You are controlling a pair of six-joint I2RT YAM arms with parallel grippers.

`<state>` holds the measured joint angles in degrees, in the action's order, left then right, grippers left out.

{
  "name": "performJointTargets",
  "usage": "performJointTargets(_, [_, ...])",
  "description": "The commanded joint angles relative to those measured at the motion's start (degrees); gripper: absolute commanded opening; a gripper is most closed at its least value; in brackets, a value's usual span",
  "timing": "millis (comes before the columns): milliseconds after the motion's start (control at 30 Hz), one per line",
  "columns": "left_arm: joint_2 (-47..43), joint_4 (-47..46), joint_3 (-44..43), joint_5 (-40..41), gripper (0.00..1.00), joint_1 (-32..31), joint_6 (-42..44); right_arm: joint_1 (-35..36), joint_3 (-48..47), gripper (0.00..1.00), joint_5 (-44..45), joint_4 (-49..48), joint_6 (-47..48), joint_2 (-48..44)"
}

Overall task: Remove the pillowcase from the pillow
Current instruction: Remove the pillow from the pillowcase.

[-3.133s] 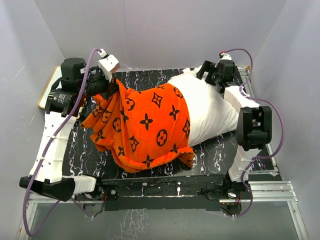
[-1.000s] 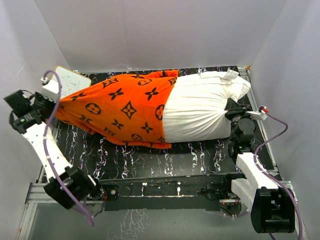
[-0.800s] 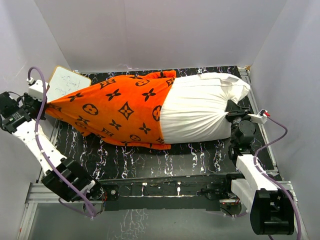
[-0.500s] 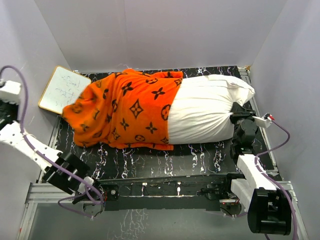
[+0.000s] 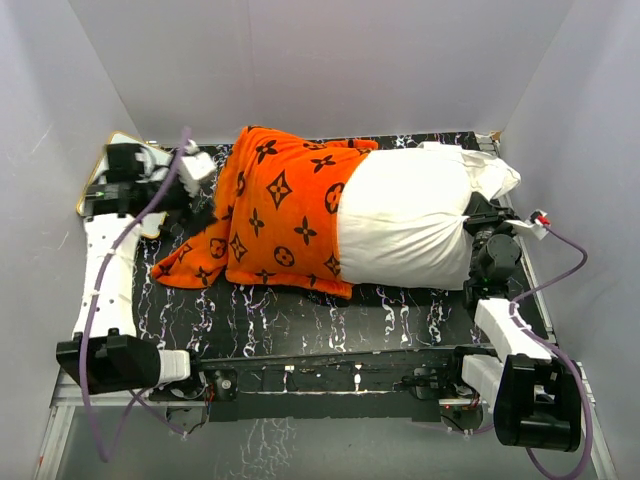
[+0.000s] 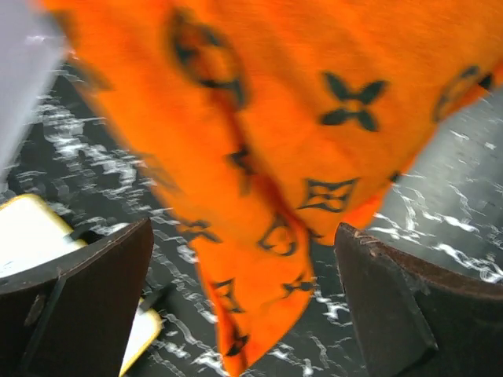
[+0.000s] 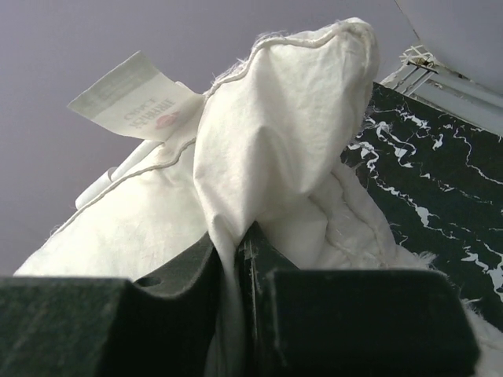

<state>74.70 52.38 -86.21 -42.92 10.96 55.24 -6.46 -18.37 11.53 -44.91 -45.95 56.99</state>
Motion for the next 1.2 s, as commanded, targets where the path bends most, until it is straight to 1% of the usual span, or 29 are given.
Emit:
performJointTargets(0, [1.38, 1.65, 10.39, 12.47, 0.97, -10.92, -1.55, 0.13, -4.84, 0.09, -1.98, 3.34, 7.49, 1.08])
performJointTargets(100, [0.62, -5.34, 19.31, 18.87, 0.97, -13.23, 1.14, 0.15, -7.16, 0.09, -2.44, 5.55, 9.93, 3.78])
performJointTargets(267, [5.45, -10.63, 25.72, 25.36, 0.97, -13.18, 3.32, 0.07, -15.77, 0.09, -7.17, 12.92, 14.01, 12.24])
performJointTargets(367, [6.73, -18.63, 30.08, 26.85, 0.97, -13.26, 1.49, 0.05, -19.09, 0.08, -9.65, 13.56, 15.73, 15.84])
performJointTargets(433, [8.74, -23.11, 31.3, 27.77, 0.97, -13.3, -1.63, 0.04, -22.08, 0.08, -10.18, 16.56, 17.06, 18.19])
performJointTargets(500, [12.01, -26.74, 31.68, 28.66, 0.97, -13.2, -4.4, 0.04, -23.41, 0.08, -11.06, 17.04, 18.26, 19.59])
performJointTargets(567, [15.0, -28.43, 31.26, 28.4, 0.97, -13.27, -5.88, 0.05, -24.48, 0.08, -12.16, 17.49, 18.37, 20.76])
performJointTargets(667, [18.03, -29.35, 29.54, 25.89, 0.97, -13.38, -8.83, 0.13, -27.48, 0.08, -15.2, 20.44, 18.51, 23.38])
performJointTargets(700, [18.96, -29.58, 29.0, 25.53, 0.96, -13.46, -9.87, 0.29, -28.19, 0.08, -15.86, 21.07, 18.61, 24.01])
performJointTargets(733, [19.91, -29.43, 28.39, 25.24, 0.89, -13.5, -10.46, 0.54, -28.55, 0.08, -16.07, 21.61, 18.68, 24.38])
performJointTargets(800, [21.03, -28.75, 27.43, 24.98, 0.67, -13.52, -11.35, 0.95, -28.65, 0.08, -15.05, 22.47, 18.71, 24.63])
performJointTargets(833, [21.11, -28.33, 27.15, 25.11, 0.54, -13.55, -11.46, 0.97, -28.77, 0.08, -14.33, 23.05, 18.78, 24.86])
performJointTargets(867, [20.75, -27.8, 27.03, 25.46, 0.36, -13.52, -11.41, 0.94, -29.04, 0.08, -12.68, 24.11, 18.73, 25.17])
performJointTargets(900, [20.16, -26.9, 26.8, 26.19, 0.15, -13.39, -10.98, 0.99, -29.44, 0.08, -10.89, 25.51, 18.52, 25.37])
performJointTargets(933, [19.44, -26.28, 26.61, 27.55, 0.0, -13.14, -10.8, 0.75, -29.74, 0.08, -9.21, 26.69, 18.33, 25.51])
performJointTargets(1033, [14.8, -24.01, 25.73, 28.94, 0.0, -10.0, -10.55, -0.59, -29.95, 0.08, -7.92, 27.45, 16.68, 25.67])
performJointTargets(1133, [8.42, -22.69, 22.39, 26.87, 0.0, -3.54, -10.81, -1.62, -30.14, 0.08, -7.06, 27.77, 15.26, 26.04])
performJointTargets(1167, [7.1, -21.55, 19.08, 25.35, 0.0, -1.09, -10.92, -1.94, -29.96, 0.08, -6.43, 27.72, 14.7, 26.14])
